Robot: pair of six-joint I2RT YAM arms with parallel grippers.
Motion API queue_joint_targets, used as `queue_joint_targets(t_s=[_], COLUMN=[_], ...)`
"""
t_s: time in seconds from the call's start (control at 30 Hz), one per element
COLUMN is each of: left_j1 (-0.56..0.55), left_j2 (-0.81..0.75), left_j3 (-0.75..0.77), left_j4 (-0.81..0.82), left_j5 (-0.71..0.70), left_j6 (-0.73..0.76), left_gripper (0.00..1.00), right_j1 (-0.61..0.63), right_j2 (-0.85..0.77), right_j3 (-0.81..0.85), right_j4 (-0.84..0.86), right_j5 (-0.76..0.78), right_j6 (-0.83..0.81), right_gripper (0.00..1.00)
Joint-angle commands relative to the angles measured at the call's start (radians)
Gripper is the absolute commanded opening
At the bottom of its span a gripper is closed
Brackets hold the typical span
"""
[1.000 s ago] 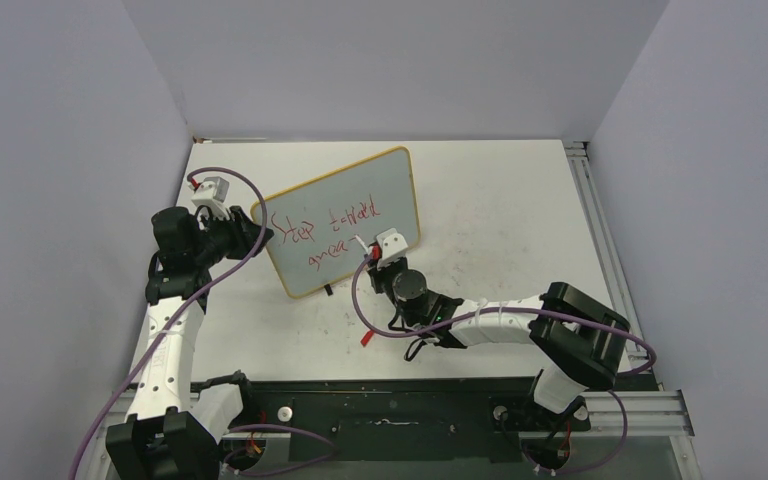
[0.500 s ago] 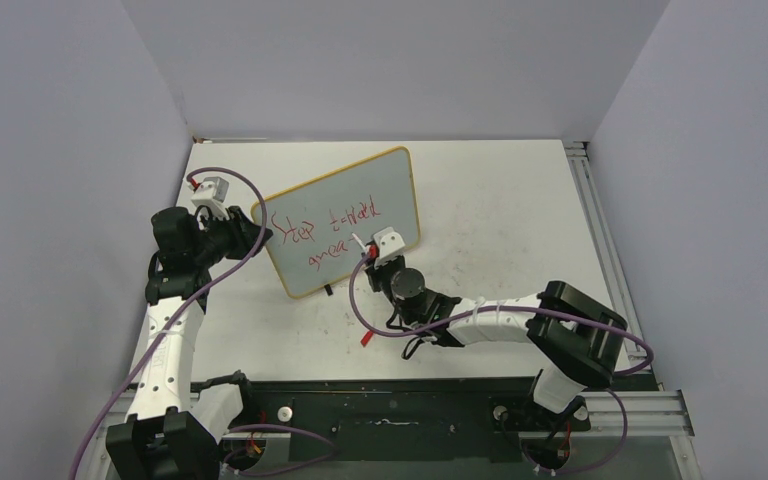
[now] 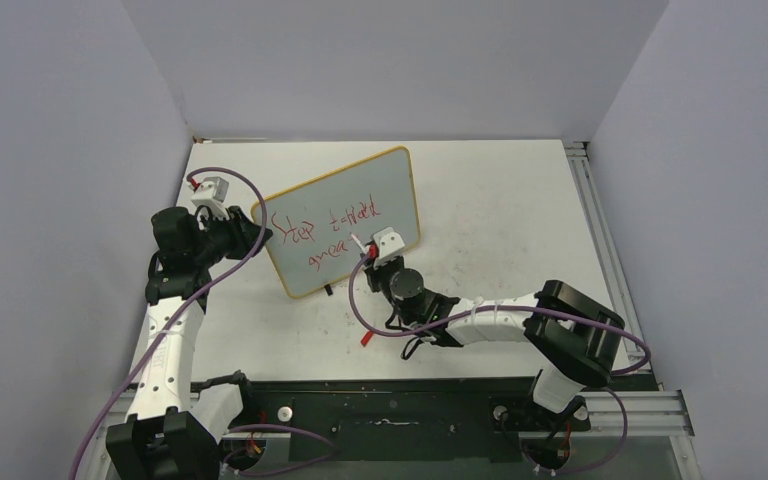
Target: Write a sentence on the whiteboard
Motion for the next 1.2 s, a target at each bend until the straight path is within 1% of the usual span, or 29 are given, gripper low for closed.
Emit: queue_joint_targets(t_s=[0.0,0.3,0.63,0.8,1.17], left_j1=[0.006,0.005,0.005,0.005,0.006], left_j2=[-0.015,-0.015,-0.014,-0.012,-0.013], left_j3=[0.005,0.005,0.006,0.007,0.008], left_j4=[0.040,0.040,0.041,0.042,0.042], left_j5=[0.019,0.019,0.019,0.022,0.023], left_j6=[0.001,0.001,0.001,0.001,-0.001], left_gripper=[0.30,0.29,0.30,0.29,0.30], right_j1=[0.006,0.010,0.010,0.010,0.011], right_j2=[0.008,0.021,0.039,0.041,-0.014], right_j3=[-0.023,-0.055,-0.048,-0.030,0.011], right_j4=[0.029,0.016,0.014,0.011,0.004], right_j5=[0.006,0.006,0.004,0.008,0.021], right_j6=[0.038,0.067,0.069,0.054,0.001], right_gripper=[0.05,0.05,0.05,0.05,0.05])
